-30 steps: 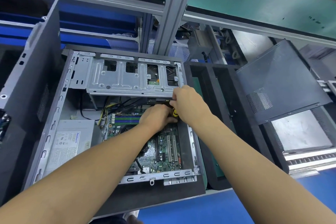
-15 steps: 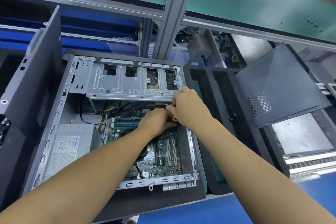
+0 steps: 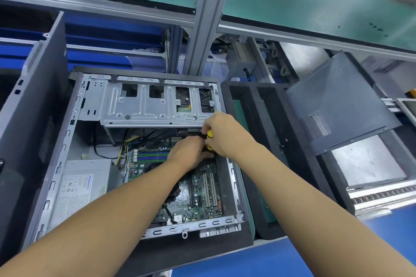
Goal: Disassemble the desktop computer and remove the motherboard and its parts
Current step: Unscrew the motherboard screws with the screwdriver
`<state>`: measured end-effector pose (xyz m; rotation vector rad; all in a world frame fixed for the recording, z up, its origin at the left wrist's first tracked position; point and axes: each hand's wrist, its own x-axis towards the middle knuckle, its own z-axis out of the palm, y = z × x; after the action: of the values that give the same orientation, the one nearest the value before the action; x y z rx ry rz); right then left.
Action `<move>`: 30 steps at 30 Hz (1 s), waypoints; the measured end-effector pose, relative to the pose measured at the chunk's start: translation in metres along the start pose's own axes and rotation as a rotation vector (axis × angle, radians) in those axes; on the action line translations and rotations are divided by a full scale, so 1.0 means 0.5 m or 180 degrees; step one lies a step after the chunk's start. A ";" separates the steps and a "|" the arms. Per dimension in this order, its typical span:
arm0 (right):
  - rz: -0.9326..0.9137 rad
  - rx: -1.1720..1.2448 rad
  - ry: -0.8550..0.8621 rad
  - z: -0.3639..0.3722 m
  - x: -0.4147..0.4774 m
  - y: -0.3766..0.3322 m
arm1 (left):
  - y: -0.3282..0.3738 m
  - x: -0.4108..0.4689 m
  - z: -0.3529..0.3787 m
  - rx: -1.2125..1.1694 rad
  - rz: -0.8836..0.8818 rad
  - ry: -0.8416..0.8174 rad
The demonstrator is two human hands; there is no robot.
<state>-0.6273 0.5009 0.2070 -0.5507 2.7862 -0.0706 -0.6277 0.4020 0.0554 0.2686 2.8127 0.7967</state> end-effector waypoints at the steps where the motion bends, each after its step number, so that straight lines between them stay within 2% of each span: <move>1: 0.0075 -0.0008 0.0099 0.003 -0.001 0.000 | 0.001 -0.002 -0.001 -0.0024 -0.0029 -0.0004; 6: 0.0370 -0.0180 0.0195 0.013 -0.001 -0.013 | 0.005 -0.004 -0.002 -0.0090 -0.0080 0.0009; 12: 0.0093 -0.0010 0.0005 -0.009 -0.007 -0.011 | -0.007 -0.001 -0.001 -0.0263 0.0140 -0.0079; 16: -0.0024 0.0010 -0.0188 -0.021 -0.008 -0.003 | -0.010 0.005 0.004 -0.0305 0.0082 -0.0067; 18: 0.0020 0.0098 -0.0099 -0.017 -0.005 0.000 | -0.009 0.005 0.006 -0.0287 0.0055 -0.0021; 21: 0.0216 -0.0127 0.0230 -0.004 0.001 0.003 | -0.009 0.005 0.008 -0.0215 0.0067 0.0047; 23: 0.0294 -0.0221 0.0247 -0.001 0.000 0.000 | -0.008 0.006 0.009 -0.0178 0.0099 0.0009; 30: -0.0084 -0.0346 -0.0225 -0.031 -0.004 -0.015 | -0.017 0.009 0.012 -0.0162 0.0105 -0.0058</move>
<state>-0.6275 0.4948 0.2233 -0.6044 2.7263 0.0934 -0.6318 0.3988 0.0451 0.3133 2.7732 0.8671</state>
